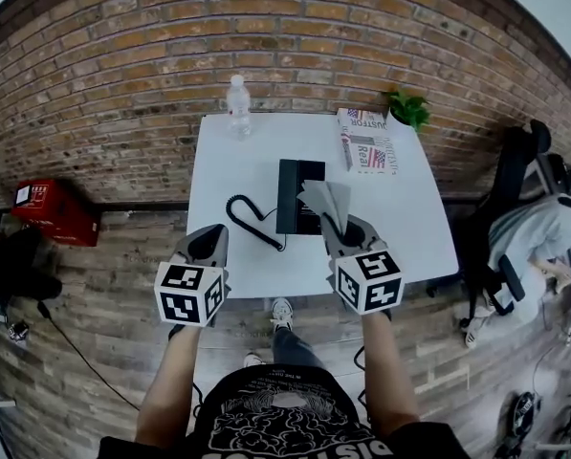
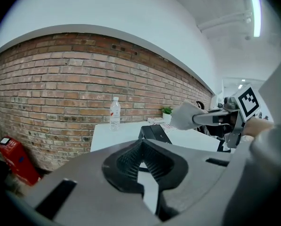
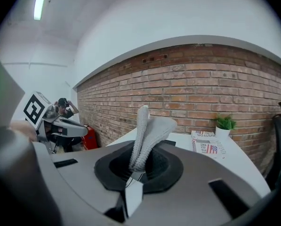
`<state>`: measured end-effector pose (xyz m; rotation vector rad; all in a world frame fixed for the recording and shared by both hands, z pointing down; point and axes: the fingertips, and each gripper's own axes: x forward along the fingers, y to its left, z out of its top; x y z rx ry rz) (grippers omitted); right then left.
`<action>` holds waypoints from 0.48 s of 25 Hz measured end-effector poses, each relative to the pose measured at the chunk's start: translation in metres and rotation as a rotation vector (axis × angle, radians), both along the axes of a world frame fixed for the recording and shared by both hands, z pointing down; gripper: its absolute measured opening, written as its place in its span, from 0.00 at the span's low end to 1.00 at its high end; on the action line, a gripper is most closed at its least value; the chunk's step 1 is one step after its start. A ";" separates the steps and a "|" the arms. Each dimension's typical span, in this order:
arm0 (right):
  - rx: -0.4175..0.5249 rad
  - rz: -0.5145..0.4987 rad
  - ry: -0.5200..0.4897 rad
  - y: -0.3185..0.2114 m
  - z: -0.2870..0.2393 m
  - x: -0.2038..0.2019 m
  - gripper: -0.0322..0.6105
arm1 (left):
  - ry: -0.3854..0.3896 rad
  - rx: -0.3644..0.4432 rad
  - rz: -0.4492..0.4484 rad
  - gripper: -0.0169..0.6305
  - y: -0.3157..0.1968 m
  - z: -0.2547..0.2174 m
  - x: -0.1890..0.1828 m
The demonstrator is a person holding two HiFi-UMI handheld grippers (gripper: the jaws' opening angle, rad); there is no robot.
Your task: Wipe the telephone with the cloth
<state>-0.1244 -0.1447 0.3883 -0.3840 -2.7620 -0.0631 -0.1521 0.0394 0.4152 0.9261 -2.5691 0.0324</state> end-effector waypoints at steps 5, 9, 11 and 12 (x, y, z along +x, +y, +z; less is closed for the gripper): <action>0.006 0.037 -0.019 -0.006 -0.004 0.024 0.07 | -0.013 -0.018 0.019 0.04 -0.004 -0.005 0.015; 0.016 0.050 -0.027 -0.011 -0.007 0.037 0.07 | -0.017 -0.007 0.025 0.04 -0.006 -0.006 0.023; 0.018 0.055 -0.026 -0.013 -0.007 0.043 0.07 | -0.017 -0.003 0.027 0.04 -0.006 -0.006 0.027; 0.019 0.057 -0.026 -0.014 -0.007 0.045 0.07 | -0.016 -0.001 0.027 0.04 -0.006 -0.006 0.029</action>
